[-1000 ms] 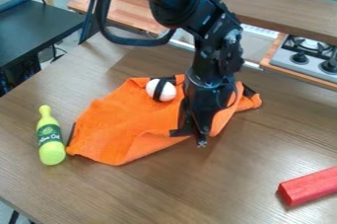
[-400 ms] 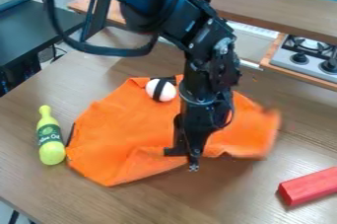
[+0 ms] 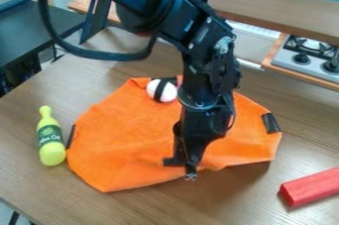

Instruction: Unfold the cloth from top left to bottom right

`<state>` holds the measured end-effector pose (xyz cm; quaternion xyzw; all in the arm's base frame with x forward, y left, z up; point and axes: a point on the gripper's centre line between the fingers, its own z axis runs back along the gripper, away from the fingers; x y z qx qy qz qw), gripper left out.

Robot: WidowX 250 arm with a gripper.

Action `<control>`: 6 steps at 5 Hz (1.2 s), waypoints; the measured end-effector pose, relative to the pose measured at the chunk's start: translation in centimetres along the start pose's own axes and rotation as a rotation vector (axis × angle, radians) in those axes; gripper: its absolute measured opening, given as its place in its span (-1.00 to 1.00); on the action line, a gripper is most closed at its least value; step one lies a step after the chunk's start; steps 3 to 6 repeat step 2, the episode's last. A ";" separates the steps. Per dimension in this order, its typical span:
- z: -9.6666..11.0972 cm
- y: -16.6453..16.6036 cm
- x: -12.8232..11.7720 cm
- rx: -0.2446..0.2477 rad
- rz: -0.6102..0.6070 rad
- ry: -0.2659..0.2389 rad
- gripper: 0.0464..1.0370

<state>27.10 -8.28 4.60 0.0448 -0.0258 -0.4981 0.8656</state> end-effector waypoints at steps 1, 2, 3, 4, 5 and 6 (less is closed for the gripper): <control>-1.0 -1.0 0.5 -0.101 -0.041 0.015 -0.99; -1.7 -0.8 1.0 -0.212 -0.040 0.013 -0.97; -1.7 -0.8 1.0 -0.212 -0.040 0.013 -0.97; -1.7 -0.8 1.0 -0.212 -0.040 0.013 -0.97; -1.7 -0.8 1.0 -0.212 -0.040 0.013 -0.97; -1.7 -0.8 1.0 -0.212 -0.040 0.013 -0.97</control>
